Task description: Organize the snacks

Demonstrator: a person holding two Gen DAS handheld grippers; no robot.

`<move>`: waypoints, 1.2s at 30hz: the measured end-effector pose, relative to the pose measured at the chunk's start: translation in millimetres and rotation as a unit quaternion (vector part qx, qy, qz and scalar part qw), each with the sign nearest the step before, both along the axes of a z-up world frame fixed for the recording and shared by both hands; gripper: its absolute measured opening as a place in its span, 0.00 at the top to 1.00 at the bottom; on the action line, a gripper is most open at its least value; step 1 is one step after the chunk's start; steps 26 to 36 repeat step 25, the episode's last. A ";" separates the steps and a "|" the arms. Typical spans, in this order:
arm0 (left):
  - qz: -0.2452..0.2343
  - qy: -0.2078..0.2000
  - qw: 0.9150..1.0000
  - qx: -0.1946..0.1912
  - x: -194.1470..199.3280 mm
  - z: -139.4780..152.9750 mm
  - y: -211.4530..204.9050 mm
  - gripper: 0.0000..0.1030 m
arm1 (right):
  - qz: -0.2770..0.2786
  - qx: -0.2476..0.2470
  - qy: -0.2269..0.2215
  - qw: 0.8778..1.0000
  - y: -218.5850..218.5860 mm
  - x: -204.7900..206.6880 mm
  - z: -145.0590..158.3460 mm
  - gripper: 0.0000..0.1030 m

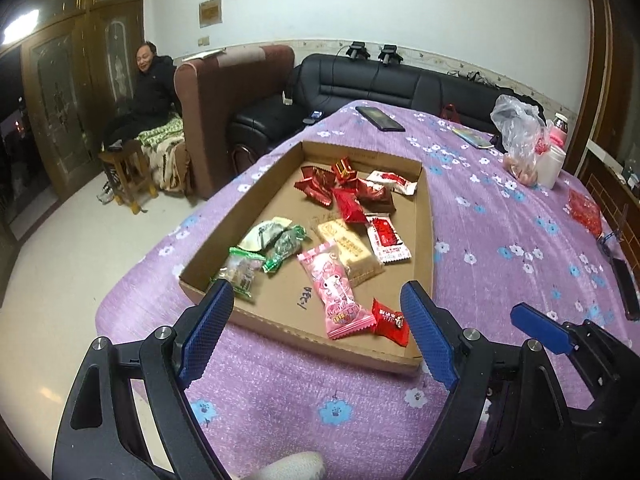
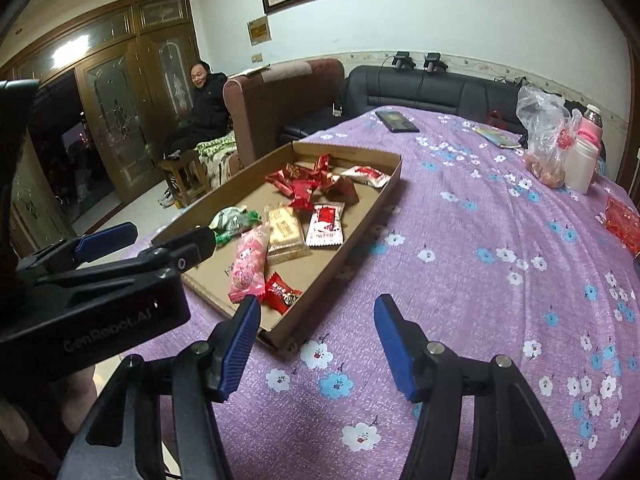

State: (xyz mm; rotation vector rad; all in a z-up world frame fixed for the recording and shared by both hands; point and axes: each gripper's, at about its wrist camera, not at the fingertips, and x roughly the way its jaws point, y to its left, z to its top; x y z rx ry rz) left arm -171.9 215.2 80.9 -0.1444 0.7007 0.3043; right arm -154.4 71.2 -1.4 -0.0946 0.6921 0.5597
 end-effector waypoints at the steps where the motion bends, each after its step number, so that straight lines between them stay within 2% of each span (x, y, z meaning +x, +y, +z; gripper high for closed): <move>1: 0.001 0.002 1.000 -0.002 1.4 -1.3 2.2 0.16 | 0.000 -0.001 0.003 1.000 1.0 0.8 -1.4 0.40; 10: 0.010 0.017 1.000 -0.021 8.9 -13.2 16.1 0.16 | 0.002 -0.017 0.009 1.000 10.5 5.4 -9.3 0.40; 20: 0.034 0.020 0.999 -0.007 10.6 -13.0 25.2 0.16 | 0.008 -0.030 0.001 1.000 18.6 8.0 -6.8 0.40; 36: 0.032 0.028 0.999 -0.002 13.4 -11.9 19.6 0.16 | 0.006 -0.027 -0.002 1.000 14.4 10.1 -3.1 0.39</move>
